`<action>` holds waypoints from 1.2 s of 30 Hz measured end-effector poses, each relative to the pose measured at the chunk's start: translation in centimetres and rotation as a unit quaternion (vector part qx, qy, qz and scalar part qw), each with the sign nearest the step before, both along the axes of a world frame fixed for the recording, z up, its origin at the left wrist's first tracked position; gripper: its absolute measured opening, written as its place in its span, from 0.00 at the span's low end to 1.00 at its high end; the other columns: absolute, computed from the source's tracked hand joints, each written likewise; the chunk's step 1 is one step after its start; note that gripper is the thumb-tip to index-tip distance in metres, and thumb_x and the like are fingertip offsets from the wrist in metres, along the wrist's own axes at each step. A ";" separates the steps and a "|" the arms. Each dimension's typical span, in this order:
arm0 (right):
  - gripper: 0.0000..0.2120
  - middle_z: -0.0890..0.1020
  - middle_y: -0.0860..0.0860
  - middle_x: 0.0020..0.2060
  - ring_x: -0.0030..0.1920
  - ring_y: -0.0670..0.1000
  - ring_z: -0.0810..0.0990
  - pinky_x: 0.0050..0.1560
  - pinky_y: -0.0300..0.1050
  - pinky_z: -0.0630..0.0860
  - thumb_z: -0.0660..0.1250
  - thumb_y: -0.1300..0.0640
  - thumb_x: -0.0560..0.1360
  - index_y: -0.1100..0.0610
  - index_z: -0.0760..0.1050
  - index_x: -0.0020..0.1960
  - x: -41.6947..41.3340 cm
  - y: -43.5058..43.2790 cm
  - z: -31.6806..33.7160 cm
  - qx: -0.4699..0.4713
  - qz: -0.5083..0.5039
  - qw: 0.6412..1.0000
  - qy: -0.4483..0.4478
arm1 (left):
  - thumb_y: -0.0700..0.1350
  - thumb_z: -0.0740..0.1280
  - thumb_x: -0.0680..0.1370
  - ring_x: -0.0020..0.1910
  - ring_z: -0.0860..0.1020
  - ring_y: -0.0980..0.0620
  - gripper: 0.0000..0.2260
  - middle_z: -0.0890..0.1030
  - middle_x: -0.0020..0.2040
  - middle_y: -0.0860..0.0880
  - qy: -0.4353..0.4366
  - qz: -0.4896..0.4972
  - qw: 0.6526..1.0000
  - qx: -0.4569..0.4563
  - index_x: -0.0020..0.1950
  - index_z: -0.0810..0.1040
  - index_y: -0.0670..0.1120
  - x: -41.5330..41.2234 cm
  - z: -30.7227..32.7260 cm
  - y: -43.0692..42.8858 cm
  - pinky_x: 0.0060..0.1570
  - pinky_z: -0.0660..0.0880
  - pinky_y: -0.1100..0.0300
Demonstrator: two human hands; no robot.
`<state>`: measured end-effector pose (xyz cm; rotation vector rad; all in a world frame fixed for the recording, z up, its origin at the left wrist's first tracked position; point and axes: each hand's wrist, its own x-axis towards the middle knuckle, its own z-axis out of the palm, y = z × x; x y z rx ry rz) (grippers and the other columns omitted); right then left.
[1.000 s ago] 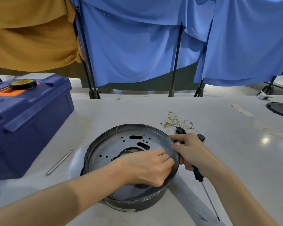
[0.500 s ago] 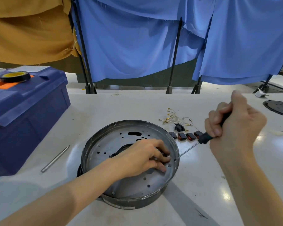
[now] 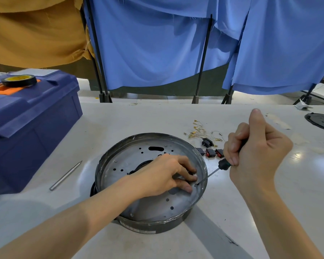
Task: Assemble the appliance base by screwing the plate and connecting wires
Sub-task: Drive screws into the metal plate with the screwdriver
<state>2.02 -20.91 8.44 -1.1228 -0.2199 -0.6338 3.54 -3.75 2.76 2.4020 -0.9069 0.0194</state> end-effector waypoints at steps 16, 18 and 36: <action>0.27 0.67 0.47 0.16 0.15 0.46 0.61 0.25 0.32 0.61 0.56 0.54 0.83 0.50 0.70 0.25 -0.8 0.7 0.5 -0.146 0.217 0.963 -0.070 | 0.37 0.75 0.73 0.47 0.77 0.56 0.16 0.82 0.50 0.49 0.110 0.034 0.992 -0.046 0.60 0.82 0.44 -0.3 1.7 -0.4 0.51 0.71 0.69; 0.26 0.67 0.48 0.17 0.15 0.46 0.60 0.25 0.32 0.61 0.55 0.53 0.82 0.53 0.70 0.26 -0.7 0.5 0.7 -0.142 0.247 0.957 -0.048 | 0.37 0.75 0.72 0.53 0.79 0.56 0.17 0.84 0.52 0.49 0.176 0.027 0.976 -0.124 0.60 0.81 0.47 -0.7 2.2 -0.4 0.62 0.72 0.59; 0.19 0.80 0.42 0.37 0.38 0.45 0.81 0.39 0.34 0.78 0.79 0.43 0.63 0.51 0.73 0.42 -1.1 1.3 0.6 -0.255 -0.024 0.967 -0.007 | 0.42 0.69 0.77 0.47 0.85 0.45 0.07 0.86 0.46 0.42 0.265 -0.004 0.855 -0.447 0.50 0.86 0.48 -2.1 2.4 -2.0 0.49 0.79 0.61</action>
